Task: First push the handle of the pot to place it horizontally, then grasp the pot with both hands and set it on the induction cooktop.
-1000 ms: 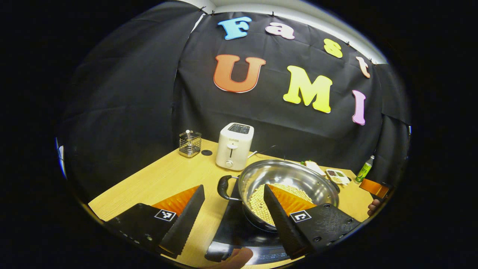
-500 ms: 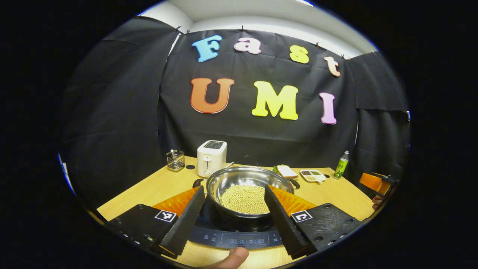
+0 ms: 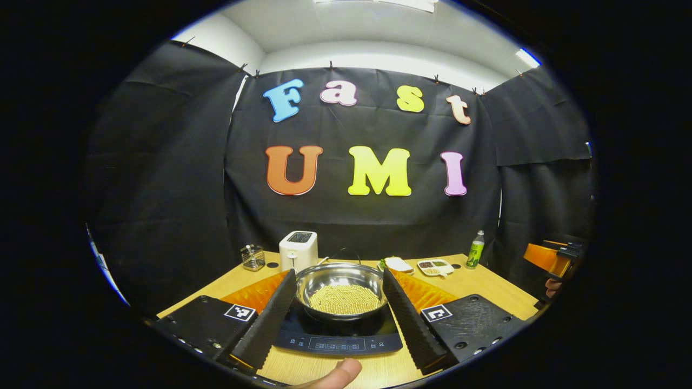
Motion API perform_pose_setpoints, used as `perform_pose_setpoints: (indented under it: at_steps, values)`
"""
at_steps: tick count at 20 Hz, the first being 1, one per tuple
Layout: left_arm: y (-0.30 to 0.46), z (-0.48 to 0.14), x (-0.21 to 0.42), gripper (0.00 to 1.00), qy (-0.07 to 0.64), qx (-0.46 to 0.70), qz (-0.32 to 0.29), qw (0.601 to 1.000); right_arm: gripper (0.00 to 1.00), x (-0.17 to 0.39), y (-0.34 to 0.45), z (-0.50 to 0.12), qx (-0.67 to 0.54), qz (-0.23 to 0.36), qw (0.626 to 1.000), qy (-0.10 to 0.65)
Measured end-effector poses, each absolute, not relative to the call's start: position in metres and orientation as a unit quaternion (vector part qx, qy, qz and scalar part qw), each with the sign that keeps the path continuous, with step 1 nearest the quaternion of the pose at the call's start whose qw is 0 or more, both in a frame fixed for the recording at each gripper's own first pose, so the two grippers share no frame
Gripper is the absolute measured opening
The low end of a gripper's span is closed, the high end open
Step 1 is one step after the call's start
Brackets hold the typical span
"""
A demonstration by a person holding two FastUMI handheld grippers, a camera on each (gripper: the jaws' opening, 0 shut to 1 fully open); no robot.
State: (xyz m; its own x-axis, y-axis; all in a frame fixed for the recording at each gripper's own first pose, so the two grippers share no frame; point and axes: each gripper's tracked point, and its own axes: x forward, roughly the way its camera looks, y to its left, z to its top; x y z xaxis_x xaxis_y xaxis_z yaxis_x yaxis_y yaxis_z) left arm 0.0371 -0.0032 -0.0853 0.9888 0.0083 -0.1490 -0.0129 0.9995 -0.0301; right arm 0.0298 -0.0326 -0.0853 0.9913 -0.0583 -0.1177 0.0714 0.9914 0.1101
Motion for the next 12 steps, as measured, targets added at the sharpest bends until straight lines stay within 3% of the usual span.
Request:
perform_pose_setpoints:
  at_steps: [8,12]
  values:
    - [-0.035,-0.049,-0.023,0.95,0.048,-0.029,-0.009,0.998,0.96,-0.050,-0.047,-0.023,0.029,-0.072,0.996,-0.034]
    - [-0.043,-0.052,-0.043,0.95,0.036,-0.018,-0.018,0.999,0.96,-0.066,-0.054,-0.029,0.008,-0.083,0.996,-0.025]
